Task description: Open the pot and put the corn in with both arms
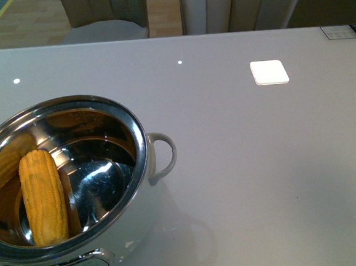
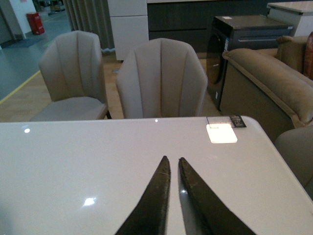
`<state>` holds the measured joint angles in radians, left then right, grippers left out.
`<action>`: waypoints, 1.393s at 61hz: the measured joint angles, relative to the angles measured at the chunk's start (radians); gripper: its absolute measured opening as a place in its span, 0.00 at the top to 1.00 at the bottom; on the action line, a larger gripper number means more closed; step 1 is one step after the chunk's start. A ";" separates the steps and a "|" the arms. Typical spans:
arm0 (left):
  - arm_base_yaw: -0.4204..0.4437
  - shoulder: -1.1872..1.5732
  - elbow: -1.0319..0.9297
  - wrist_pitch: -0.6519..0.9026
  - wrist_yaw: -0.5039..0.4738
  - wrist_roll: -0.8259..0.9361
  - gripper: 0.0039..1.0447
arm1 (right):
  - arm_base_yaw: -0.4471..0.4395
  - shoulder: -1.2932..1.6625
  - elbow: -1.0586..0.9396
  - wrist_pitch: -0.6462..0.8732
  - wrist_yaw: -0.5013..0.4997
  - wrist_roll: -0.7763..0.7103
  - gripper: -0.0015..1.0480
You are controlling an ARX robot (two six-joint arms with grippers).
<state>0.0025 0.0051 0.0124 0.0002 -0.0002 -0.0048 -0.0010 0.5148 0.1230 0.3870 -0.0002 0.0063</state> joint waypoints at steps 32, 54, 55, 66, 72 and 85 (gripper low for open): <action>0.000 0.000 0.000 0.000 0.000 0.000 0.07 | 0.000 -0.192 -0.085 -0.110 0.000 -0.001 0.98; 0.000 0.000 0.000 0.000 0.000 0.000 0.07 | 0.000 -0.314 -0.103 -0.185 0.000 -0.001 0.98; 0.000 0.000 0.000 0.000 0.000 0.000 0.07 | 0.000 -0.318 -0.103 -0.190 0.000 -0.001 0.98; 0.000 0.000 0.000 0.000 0.000 0.000 0.07 | 0.000 -0.480 -0.103 -0.375 0.000 -0.001 0.98; 0.000 0.000 0.000 0.000 0.000 0.000 0.07 | 0.000 -0.506 -0.103 -0.383 0.001 -0.001 0.98; 0.000 0.000 0.000 0.000 0.000 0.000 0.07 | 0.000 -0.509 -0.103 -0.385 0.000 -0.002 0.88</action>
<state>0.0025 0.0051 0.0124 0.0002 -0.0002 -0.0048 -0.0010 0.0063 0.0200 0.0025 0.0002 0.0044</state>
